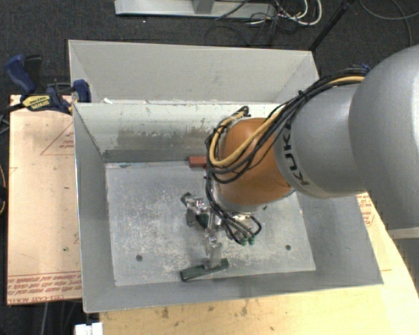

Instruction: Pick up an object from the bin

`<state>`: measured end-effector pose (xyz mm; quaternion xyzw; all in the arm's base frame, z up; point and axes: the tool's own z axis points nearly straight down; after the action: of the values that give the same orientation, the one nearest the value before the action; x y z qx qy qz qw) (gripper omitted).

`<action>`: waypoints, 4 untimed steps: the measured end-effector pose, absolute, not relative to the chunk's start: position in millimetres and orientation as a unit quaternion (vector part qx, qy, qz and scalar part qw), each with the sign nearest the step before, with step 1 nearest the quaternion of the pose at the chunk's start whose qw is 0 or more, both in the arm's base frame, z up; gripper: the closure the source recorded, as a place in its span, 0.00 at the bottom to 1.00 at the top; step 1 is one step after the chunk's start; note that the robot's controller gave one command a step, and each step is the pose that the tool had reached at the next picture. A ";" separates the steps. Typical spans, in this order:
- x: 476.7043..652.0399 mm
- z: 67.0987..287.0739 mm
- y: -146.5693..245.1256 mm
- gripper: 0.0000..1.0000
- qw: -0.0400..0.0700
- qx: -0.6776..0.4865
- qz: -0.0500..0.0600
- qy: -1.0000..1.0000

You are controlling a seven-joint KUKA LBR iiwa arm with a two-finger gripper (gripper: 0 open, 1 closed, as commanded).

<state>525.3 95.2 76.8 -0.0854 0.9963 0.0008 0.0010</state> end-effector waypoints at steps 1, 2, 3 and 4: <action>525.2 76.7 95.2 0.00 0.001 -0.085 0.001 0.996; 509.1 77.0 95.8 0.00 0.003 -0.180 0.001 0.984; 491.0 80.1 75.7 0.00 0.004 -0.265 0.001 0.964; 489.4 75.7 88.6 0.00 0.005 -0.325 -0.001 0.946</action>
Offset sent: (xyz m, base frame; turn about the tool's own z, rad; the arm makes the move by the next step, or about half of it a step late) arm -0.0464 -0.0007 -0.0005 -0.5129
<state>489.4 88.6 75.7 -0.3247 0.9458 -0.0011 0.0055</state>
